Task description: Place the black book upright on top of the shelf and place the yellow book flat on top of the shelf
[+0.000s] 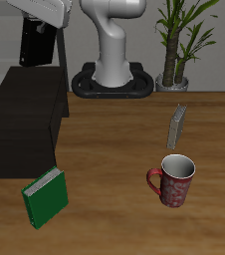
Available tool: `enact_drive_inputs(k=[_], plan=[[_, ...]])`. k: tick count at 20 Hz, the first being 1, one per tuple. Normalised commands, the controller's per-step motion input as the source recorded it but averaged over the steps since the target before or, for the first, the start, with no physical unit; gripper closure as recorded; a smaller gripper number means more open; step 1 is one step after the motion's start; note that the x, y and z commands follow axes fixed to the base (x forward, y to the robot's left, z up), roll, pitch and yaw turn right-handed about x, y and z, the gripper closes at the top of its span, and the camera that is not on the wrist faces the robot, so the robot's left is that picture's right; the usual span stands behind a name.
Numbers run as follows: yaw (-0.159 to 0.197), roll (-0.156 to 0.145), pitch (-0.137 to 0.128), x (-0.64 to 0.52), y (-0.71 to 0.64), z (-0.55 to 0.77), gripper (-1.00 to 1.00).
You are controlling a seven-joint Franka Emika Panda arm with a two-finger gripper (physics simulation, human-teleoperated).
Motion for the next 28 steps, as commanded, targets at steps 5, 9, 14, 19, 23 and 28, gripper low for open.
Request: enact_drive_inputs(k=[5,9,14,19,23,28], plan=[[-0.198,-0.019,0.040,-0.17,-0.02,-0.09,1.00],[-0.186,-0.021,-0.006,-0.25,0.09,-0.09,1.00],[-0.093,0.028,-0.037,-0.19,-0.05,0.09,1.00],[-0.076,0.163,0.012,0.02,0.12,0.04,1.00],[-0.093,0.187,0.015,0.00,0.09,0.03,1.00],[-0.085,0.077,-0.015,0.06,-0.14,0.12,1.00]])
